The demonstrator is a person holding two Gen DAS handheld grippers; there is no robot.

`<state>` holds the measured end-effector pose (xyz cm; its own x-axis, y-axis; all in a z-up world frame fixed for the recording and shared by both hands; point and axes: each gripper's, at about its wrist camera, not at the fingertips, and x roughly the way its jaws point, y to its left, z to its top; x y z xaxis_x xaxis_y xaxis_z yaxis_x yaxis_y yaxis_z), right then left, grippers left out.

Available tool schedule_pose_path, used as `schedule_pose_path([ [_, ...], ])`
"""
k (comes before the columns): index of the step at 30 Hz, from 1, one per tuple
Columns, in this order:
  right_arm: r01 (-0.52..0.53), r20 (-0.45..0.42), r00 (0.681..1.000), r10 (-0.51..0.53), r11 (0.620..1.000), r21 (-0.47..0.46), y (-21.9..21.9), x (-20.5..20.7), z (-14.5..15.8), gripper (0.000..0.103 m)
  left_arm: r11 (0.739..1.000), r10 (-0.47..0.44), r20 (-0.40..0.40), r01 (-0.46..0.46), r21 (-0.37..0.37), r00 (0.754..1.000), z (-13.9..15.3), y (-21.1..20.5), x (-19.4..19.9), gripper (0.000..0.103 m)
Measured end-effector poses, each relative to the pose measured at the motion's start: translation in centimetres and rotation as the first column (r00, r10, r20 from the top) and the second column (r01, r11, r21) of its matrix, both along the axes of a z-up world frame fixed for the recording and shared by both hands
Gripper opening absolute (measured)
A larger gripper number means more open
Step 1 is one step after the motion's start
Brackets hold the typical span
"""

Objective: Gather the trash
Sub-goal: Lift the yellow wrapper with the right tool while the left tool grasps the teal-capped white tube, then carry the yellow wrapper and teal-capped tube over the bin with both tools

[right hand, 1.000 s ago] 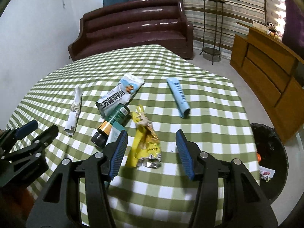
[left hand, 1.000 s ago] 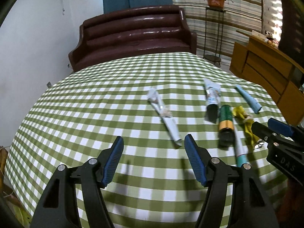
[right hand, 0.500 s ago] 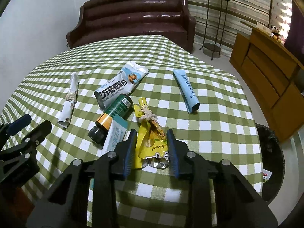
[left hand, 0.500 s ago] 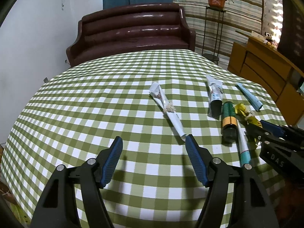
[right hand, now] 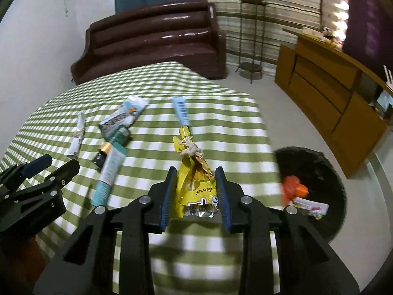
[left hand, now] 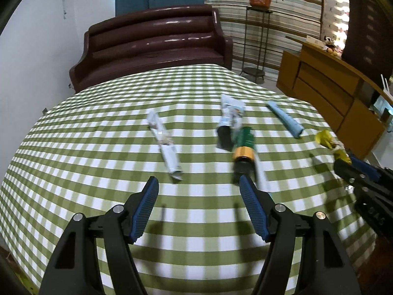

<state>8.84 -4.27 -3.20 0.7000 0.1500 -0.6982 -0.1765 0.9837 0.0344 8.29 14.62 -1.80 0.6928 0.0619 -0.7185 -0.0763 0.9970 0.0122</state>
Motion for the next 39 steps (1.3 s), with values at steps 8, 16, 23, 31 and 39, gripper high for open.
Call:
schedule_pose_path([
  [8, 0.087, 0.01, 0.996, -0.087, 0.996, -0.004, -5.5, -0.8, 0.1, 0.031, 0.999, -0.039, -0.002, 0.039, 0.019, 0.999, -0.1, -3.1, 0.4, 0.067],
  [16, 0.135, -0.001, 0.991, -0.135, 0.991, 0.014, -8.6, -1.0, -0.5, 0.031, 0.998, -0.056, -0.028, 0.057, 0.04, 0.998, -1.0, -5.3, 1.2, 0.065],
  [23, 0.149, -0.028, 0.989, -0.148, 0.988, 0.038, -10.0, -0.9, -1.4, 0.031, 0.995, -0.094, -0.055, 0.096, 0.035, 0.994, -1.7, -6.2, 1.5, 0.031],
  [31, 0.152, -0.031, 0.988, -0.15, 0.987, 0.054, -10.4, -0.9, -1.5, 0.031, 0.991, -0.128, -0.055, 0.13, 0.034, 0.99, -1.9, -6.9, 1.4, 0.008],
  [39, 0.159, -0.026, 0.987, -0.158, 0.986, 0.056, -10.6, -0.8, -1.5, 0.031, 0.987, -0.149, -0.028, 0.15, 0.062, 0.989, -1.6, -7.8, 1.0, 0.006],
])
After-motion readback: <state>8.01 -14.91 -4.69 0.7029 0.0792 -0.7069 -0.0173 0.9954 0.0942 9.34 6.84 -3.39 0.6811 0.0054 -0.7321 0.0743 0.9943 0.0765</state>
